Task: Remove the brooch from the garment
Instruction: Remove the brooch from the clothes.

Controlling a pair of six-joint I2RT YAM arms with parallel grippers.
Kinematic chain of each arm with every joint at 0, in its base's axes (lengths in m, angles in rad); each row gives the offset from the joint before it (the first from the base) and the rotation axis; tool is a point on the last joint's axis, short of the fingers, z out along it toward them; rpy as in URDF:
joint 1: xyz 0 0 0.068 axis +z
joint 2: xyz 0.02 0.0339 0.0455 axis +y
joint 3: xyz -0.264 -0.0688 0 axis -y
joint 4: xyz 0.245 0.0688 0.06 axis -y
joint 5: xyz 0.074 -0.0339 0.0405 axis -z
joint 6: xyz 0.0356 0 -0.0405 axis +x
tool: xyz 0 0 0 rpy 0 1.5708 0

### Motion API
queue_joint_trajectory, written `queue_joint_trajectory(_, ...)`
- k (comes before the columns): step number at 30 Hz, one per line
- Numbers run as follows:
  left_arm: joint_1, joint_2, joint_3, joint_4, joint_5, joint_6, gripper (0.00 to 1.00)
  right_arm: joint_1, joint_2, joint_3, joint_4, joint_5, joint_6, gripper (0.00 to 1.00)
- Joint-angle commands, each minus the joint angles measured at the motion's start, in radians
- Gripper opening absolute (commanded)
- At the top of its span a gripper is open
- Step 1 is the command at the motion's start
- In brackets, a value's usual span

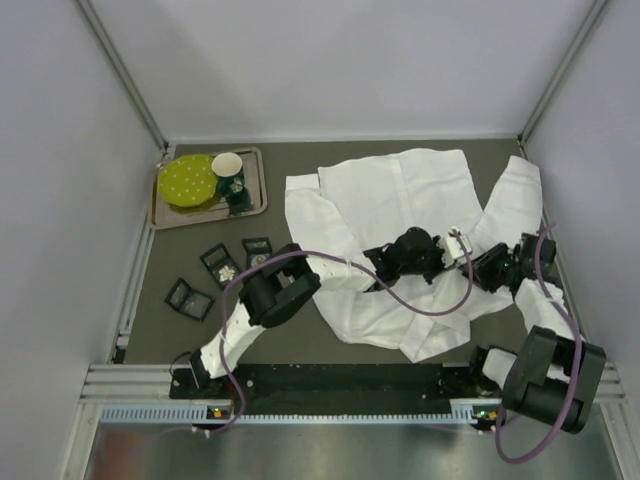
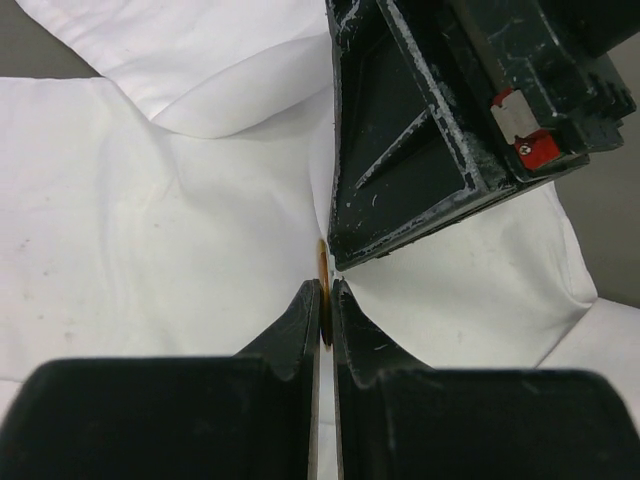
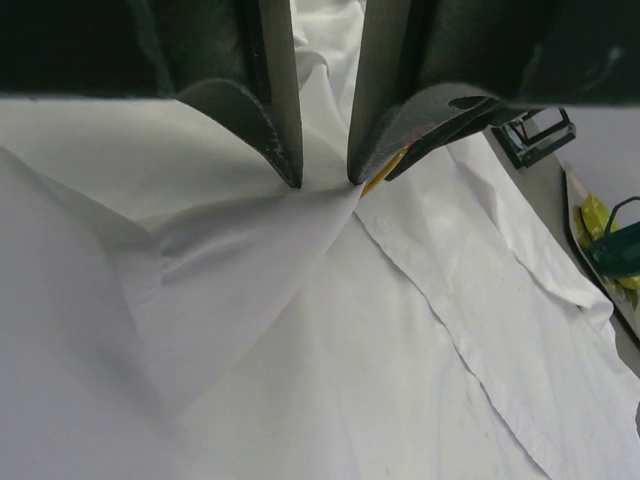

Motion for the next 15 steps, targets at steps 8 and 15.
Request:
queue_joint_trajectory(8,-0.079,-0.043,0.023,-0.017,0.114,-0.149,0.0,0.009,-0.145,-0.007,0.036,-0.074,-0.002,0.33)
queue_joint_trajectory(15,-0.079,-0.064,-0.032,0.084,-0.021,-0.178,0.0,0.003,-0.186,-0.003,-0.041,-0.046,0.012,0.31)
